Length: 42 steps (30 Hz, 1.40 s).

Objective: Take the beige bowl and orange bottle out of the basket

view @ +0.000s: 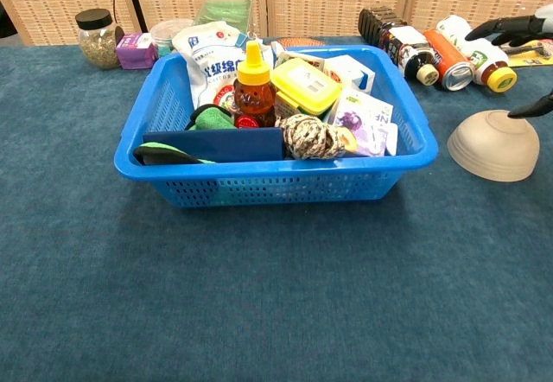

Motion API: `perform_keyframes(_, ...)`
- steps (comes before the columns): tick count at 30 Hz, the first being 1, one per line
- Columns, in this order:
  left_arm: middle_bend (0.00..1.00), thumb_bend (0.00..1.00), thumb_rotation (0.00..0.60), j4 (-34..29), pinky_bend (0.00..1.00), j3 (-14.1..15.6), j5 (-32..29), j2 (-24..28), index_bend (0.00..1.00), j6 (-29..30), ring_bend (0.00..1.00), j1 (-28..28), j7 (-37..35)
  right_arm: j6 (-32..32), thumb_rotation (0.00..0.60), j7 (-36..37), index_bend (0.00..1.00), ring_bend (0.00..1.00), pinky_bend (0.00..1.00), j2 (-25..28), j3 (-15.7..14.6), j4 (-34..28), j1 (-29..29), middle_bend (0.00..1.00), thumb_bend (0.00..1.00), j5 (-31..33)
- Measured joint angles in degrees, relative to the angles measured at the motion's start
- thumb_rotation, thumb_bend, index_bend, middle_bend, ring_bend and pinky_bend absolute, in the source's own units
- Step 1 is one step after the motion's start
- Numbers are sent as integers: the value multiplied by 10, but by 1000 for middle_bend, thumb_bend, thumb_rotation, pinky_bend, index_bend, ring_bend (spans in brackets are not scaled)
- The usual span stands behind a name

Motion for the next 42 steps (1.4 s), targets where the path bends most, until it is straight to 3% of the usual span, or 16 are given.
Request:
perform_keyframes(12,0,63,600,1,0,1,5,4,0,4,0,2,-11,52,600,-26,0,0,52,45,51,-116,15,0,277,-19)
perform_keyframes(18,0,64,600,4,0,1,6,6,0,5,0,3,-19,18,600,-38,0,0,63,46,86,-151,66,0,265,-5)
perform_keyframes(21,0,63,600,4,0,2,10,7,0,8,0,4,-18,-12,600,-63,0,0,60,37,96,-160,98,0,197,21)
perform_keyframes(27,0,64,600,6,0,2,12,6,0,11,0,6,-22,-71,600,-131,0,0,13,4,105,-162,155,0,10,104)
perform_keyframes(35,0,63,600,7,0,0,5,7,0,5,0,3,-24,-97,600,-211,0,0,25,-70,108,-123,225,0,0,210)
perform_keyframes(42,0,63,600,8,0,-3,-2,9,0,1,0,1,-30,-97,600,-245,0,0,93,-124,107,-77,263,0,0,273)
